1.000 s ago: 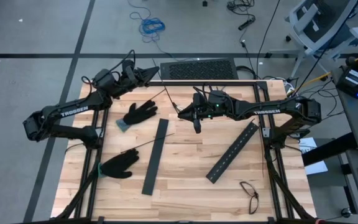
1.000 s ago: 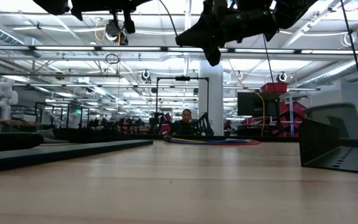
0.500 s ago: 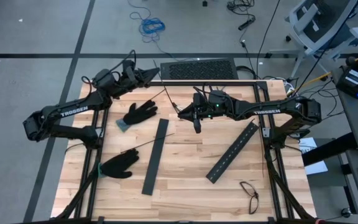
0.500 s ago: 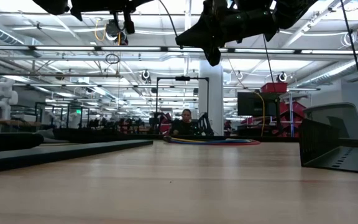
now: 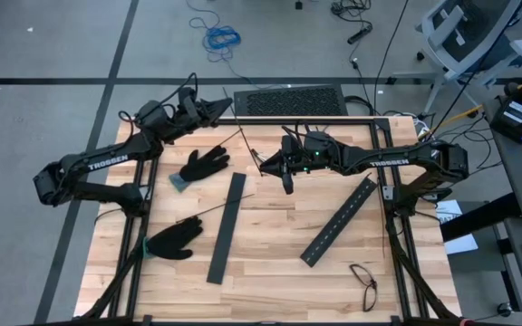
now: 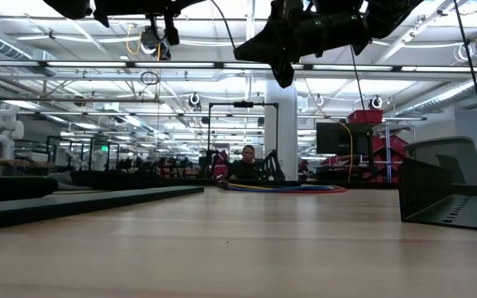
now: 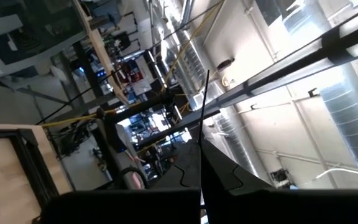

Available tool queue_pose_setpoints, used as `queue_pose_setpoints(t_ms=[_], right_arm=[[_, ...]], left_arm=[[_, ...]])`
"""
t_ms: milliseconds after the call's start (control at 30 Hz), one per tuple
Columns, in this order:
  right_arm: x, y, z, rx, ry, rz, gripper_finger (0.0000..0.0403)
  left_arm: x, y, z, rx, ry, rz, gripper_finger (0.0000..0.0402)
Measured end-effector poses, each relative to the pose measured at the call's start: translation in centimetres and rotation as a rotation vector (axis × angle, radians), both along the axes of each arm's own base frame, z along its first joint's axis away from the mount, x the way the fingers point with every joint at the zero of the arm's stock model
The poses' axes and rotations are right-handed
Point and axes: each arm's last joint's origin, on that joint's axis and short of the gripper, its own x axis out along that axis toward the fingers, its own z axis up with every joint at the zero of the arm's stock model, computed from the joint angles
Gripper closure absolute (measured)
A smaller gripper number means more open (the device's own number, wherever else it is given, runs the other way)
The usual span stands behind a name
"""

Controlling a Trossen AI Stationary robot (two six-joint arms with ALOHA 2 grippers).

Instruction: Ziptie cables

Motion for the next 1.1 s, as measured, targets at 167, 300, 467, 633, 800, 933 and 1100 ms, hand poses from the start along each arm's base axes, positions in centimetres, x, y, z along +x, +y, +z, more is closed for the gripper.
queue_pose_setpoints(t_ms=[167,300,467,633,800,933,1100], right_arm=[[0.0,0.0,0.0,-0.003,0.000,0.001,0.0365],[0.0,0.0,0.0,-0.003,0.000,0.000,0.0365],[0.0,0.0,0.0,-0.002,-0.001,0.000,0.0365],[0.0,-0.1,0.0,-0.002,0.002,-0.002,0.0365],[-0.1,-0.1,-0.5,-0.005,0.050,0.001,0.0365],[-0.2,-0.2,-0.5,-0.015,0.049,0.001,0.0364],[-0.3,-0.4,-0.4,0.005,0.046,0.017,0.0364]], left_arm=[[-0.1,0.0,0.1,0.001,-0.006,0.008,0.0401],[-0.1,0.0,0.1,0.001,-0.007,0.011,0.0401],[-0.1,0.0,0.1,0.001,-0.005,0.011,0.0401],[-0.3,0.5,0.0,0.014,0.006,0.039,0.0401],[-0.9,0.6,0.4,0.028,-0.005,0.060,0.0401],[-1.4,0.5,0.7,0.038,-0.017,0.068,0.0401],[-1.6,0.5,0.7,0.034,0.000,0.070,0.0401]])
